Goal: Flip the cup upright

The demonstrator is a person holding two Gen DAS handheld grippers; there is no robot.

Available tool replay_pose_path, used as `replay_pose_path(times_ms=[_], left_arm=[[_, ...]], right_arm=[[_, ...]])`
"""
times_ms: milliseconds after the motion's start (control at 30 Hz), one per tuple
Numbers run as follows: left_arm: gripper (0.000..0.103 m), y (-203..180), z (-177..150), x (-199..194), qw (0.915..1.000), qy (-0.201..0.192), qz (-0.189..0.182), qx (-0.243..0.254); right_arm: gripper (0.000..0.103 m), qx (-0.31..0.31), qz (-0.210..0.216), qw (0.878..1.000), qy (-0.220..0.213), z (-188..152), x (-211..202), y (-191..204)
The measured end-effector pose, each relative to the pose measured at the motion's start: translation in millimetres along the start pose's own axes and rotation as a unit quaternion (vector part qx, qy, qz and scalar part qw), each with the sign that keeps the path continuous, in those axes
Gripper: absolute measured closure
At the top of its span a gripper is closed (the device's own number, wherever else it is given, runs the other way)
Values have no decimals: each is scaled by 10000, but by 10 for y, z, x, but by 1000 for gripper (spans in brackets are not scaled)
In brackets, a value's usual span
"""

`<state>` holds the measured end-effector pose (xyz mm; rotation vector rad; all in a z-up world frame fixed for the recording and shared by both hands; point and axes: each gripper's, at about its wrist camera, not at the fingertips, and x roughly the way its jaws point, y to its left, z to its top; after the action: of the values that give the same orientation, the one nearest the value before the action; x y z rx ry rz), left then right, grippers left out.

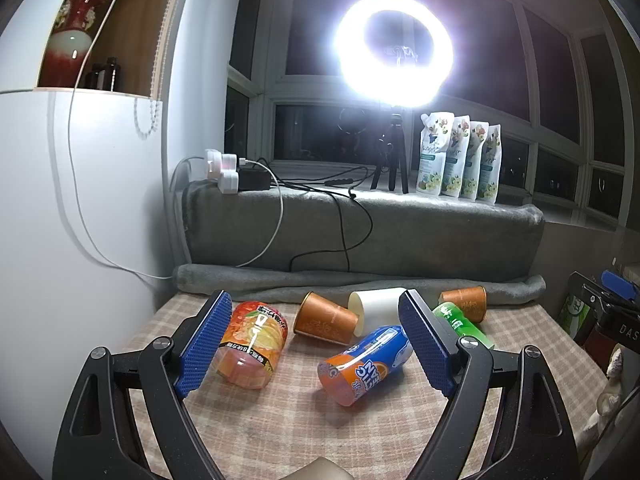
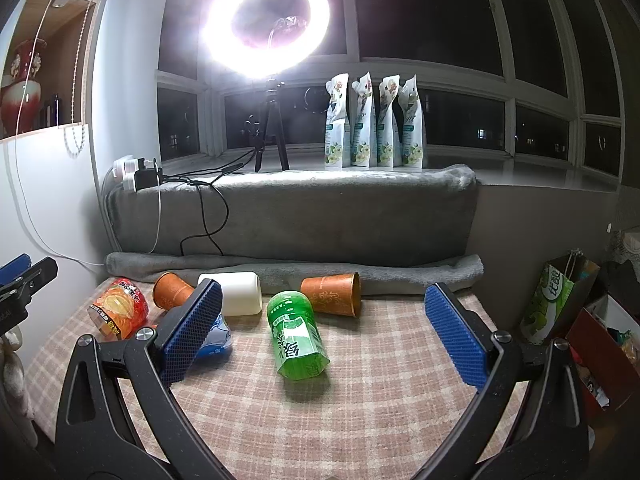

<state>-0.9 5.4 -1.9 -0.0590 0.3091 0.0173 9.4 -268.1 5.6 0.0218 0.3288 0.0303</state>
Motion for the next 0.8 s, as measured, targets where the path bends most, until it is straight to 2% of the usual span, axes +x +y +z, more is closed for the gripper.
replay_pose_path(times_ms=[367, 800], left_arm=[[17, -18, -15, 8, 10000, 11, -11, 12], [17, -70, -61, 111, 9999, 131, -6, 92]], right_arm=[[0, -61, 40, 10000, 49, 5, 77, 15], [0, -406, 227, 9986, 255, 35, 399, 102]])
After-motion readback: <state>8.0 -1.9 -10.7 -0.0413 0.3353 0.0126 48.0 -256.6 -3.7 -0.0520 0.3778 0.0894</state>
